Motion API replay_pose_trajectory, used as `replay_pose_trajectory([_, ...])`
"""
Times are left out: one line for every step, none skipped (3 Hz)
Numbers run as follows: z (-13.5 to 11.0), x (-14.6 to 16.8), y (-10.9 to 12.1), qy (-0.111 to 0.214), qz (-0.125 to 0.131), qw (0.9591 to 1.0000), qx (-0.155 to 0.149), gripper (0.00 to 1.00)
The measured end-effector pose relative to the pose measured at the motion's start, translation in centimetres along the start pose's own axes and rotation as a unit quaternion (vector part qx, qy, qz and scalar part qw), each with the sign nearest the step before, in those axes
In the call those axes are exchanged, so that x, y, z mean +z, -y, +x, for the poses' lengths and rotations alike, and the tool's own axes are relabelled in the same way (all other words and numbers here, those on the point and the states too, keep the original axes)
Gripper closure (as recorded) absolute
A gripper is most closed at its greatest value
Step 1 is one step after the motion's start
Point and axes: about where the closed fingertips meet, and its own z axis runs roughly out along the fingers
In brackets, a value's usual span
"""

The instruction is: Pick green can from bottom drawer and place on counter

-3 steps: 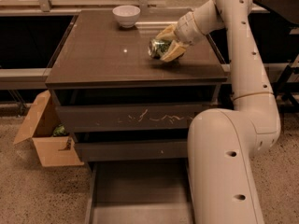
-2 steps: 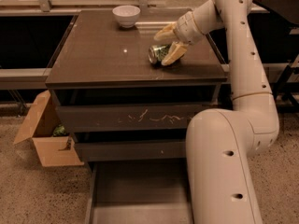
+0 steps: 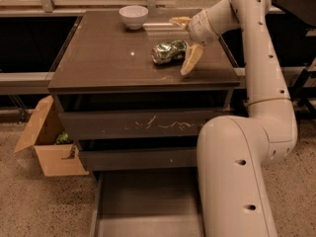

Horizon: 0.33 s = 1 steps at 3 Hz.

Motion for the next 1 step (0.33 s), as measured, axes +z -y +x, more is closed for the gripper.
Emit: replay_pose_trajectory([0.56, -2.17, 0.62, -0.004, 0.028, 0.9996, 0.001, 0.0])
